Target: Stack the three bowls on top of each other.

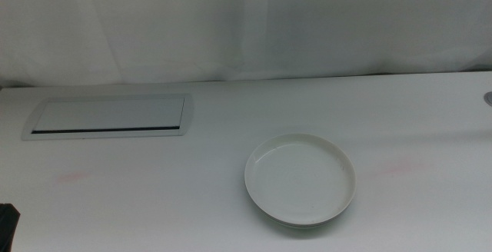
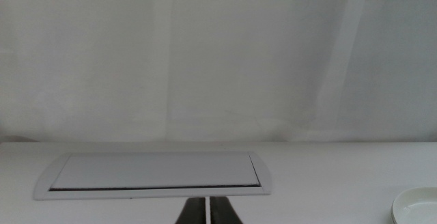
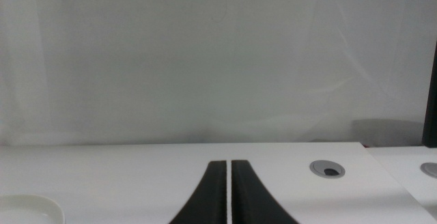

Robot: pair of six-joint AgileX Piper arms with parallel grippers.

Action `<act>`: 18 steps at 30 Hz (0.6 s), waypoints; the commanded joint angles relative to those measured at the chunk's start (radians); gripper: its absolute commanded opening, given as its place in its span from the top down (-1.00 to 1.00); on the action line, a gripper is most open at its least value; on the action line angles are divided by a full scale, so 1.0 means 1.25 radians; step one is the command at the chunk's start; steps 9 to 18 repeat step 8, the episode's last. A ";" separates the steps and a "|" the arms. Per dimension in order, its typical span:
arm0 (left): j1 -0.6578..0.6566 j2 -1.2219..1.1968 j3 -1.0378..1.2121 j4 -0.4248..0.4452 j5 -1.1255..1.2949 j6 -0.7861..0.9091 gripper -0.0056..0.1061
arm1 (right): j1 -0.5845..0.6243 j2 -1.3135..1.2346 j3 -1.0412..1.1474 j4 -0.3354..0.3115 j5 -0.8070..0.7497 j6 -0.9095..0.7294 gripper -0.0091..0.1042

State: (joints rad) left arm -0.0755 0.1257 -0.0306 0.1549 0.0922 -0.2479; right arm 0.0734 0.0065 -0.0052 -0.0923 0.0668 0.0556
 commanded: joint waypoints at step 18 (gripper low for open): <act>0.002 -0.003 -0.005 -0.004 -0.005 -0.006 0.95 | -0.003 -0.005 0.032 0.009 0.003 -0.001 0.88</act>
